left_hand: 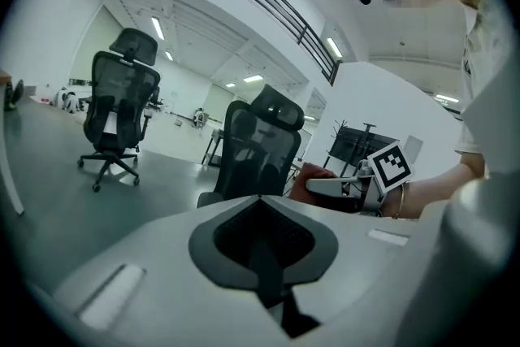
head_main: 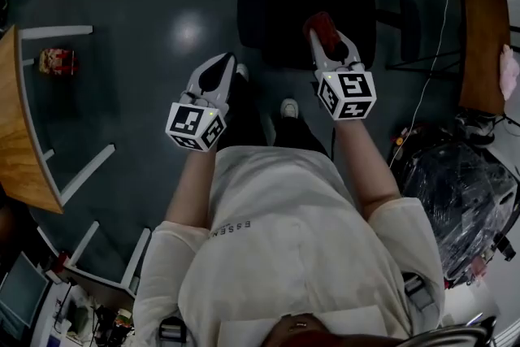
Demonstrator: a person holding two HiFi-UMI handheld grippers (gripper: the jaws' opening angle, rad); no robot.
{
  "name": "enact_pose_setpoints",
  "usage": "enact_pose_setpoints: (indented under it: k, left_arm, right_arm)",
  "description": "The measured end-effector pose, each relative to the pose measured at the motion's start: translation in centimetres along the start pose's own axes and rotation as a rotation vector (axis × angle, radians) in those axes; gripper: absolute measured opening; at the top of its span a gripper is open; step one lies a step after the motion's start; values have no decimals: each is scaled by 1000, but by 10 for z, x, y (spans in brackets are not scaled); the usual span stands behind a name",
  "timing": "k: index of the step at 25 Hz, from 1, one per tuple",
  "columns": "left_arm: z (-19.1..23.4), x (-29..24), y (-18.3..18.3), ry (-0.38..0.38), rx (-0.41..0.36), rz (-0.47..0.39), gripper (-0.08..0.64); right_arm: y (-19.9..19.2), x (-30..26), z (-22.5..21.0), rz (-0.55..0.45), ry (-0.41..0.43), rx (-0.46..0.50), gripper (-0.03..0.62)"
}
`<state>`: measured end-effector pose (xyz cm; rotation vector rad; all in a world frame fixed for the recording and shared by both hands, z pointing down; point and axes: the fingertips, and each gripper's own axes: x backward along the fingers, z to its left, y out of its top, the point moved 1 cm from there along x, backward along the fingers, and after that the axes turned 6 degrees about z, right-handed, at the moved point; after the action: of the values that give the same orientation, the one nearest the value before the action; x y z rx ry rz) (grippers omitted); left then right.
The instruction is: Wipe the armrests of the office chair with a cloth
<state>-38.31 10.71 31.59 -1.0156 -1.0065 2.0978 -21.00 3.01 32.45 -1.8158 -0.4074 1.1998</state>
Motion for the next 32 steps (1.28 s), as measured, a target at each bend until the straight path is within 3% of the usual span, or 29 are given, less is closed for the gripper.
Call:
enact_pose_setpoints:
  k: [7, 16, 23, 32]
  left_arm:
    - [59, -66, 3, -127, 11, 136, 17]
    - [119, -137, -29, -143, 97, 218, 17]
    - [118, -161, -71, -216, 150, 316, 17]
    - [108, -158, -88, -216, 171, 323, 15]
  right_arm:
    - [2, -80, -2, 50, -109, -85, 48]
    - [14, -187, -25, 95, -208, -38, 48]
    - [12, -240, -3, 166, -125, 93, 48]
    - [-7, -236, 30, 229, -25, 126, 48]
